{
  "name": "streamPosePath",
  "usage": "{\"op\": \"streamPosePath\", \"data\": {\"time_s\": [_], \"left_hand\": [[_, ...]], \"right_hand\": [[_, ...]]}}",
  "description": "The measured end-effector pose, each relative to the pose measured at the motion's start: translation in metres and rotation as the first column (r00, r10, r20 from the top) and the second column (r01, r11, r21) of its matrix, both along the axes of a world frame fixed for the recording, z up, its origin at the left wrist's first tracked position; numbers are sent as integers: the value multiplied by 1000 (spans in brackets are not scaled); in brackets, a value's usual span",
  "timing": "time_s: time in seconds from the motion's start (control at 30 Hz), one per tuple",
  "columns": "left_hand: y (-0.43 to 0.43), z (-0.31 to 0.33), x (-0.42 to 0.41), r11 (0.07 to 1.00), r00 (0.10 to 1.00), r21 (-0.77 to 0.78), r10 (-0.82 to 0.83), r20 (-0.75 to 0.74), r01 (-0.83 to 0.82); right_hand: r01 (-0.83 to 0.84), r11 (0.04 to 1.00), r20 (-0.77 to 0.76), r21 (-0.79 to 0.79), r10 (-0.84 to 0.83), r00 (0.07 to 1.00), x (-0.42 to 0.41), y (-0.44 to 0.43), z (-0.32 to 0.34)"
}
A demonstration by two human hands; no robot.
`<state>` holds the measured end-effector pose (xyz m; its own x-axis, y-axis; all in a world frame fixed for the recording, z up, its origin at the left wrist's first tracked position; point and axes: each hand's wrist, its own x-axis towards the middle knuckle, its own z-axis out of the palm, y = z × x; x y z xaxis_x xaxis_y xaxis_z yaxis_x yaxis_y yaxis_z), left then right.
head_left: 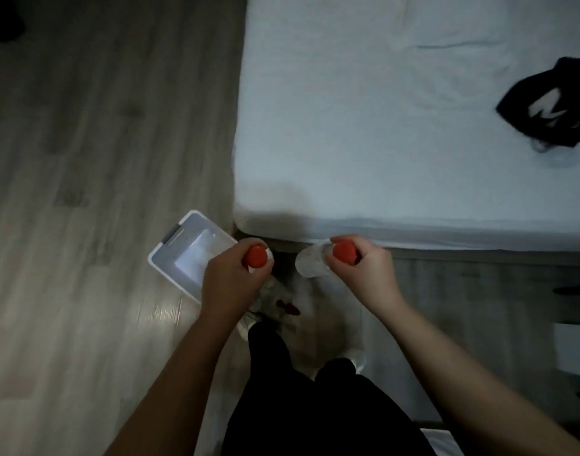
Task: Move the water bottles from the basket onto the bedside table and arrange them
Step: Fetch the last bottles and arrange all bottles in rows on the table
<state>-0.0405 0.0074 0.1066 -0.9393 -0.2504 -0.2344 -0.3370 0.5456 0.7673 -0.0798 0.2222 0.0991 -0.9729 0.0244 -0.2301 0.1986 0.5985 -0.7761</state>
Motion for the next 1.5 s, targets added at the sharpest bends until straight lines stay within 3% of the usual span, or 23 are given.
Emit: {"op": "streamPosePath", "data": {"time_s": [0.23,0.47,0.73,0.93,1.17,1.37,1.5], "left_hand": [[121,42,7,978,967,-17,-208,-149,208],[255,71,12,955,925,-1,-288,-247,297],[371,105,6,849,818,37,-494,-295,527],[454,110,-19,734,711,44,-639,-294,678],[570,101,-72,584,578,72,-766,-282,809],[675,100,-127,401,388,16,-876,-286,916],[740,103,-162,293,280,-10,-920,-274,956]], "right_hand": [[58,997,-159,50,-49,986,43,127,38],[252,967,-158,-23,-253,955,84,250,61],[445,892,-166,-83,-452,876,124,352,92],[593,801,-182,-80,-597,781,130,422,99],[673,740,-143,3,-666,732,109,522,94],[747,663,-74,-55,-749,659,76,610,93],[830,552,-137,-75,-830,540,62,664,93]]}}
